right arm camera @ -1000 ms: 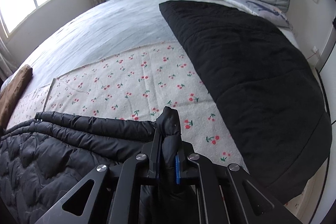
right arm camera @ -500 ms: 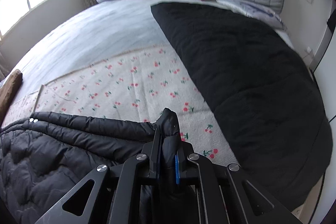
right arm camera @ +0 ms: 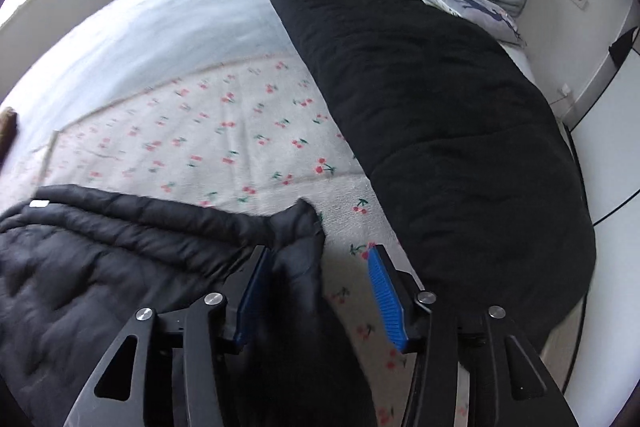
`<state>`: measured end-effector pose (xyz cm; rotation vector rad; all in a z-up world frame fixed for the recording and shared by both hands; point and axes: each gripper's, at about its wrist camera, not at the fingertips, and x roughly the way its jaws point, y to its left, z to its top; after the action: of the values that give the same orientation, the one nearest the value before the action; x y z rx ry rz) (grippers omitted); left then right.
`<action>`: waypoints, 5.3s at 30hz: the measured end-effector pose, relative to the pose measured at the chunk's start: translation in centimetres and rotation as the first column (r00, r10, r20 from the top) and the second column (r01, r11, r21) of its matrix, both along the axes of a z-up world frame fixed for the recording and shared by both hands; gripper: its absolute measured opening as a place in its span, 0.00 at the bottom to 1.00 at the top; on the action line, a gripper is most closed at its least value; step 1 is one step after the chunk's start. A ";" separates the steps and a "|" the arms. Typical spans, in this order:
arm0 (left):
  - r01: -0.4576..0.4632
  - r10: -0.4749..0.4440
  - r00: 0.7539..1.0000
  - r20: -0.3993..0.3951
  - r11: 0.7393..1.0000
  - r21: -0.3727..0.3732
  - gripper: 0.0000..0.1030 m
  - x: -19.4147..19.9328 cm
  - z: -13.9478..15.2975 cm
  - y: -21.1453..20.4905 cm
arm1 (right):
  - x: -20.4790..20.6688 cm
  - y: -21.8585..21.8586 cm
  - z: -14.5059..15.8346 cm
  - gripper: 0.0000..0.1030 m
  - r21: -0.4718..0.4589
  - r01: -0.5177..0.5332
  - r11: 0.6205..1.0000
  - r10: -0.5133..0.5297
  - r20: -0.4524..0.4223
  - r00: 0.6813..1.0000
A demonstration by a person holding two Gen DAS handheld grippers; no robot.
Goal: Fold large clothes
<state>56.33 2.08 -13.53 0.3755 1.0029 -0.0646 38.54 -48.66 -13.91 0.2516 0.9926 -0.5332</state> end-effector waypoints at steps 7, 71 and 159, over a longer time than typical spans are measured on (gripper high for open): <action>0.116 -0.109 0.993 0.046 0.977 -0.177 0.78 -5.0 4.1 -3.2 | -1.9 6.6 4.7 0.74 -0.011 -0.148 0.989 0.148 0.115 0.982; 0.084 -0.060 0.993 0.103 0.965 -0.247 0.84 -21.2 -2.3 6.3 | -23.8 7.6 -4.9 0.77 0.231 -0.088 0.969 0.075 0.068 0.995; 0.032 -0.056 0.996 -0.070 0.951 -0.306 0.99 -42.1 6.5 -5.3 | -29.8 29.5 6.1 0.98 0.054 -0.267 0.962 0.261 0.099 0.960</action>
<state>14.25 -3.21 -7.02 0.1123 1.0430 -0.2741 8.73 -19.15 -7.77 0.1968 0.9381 -0.2423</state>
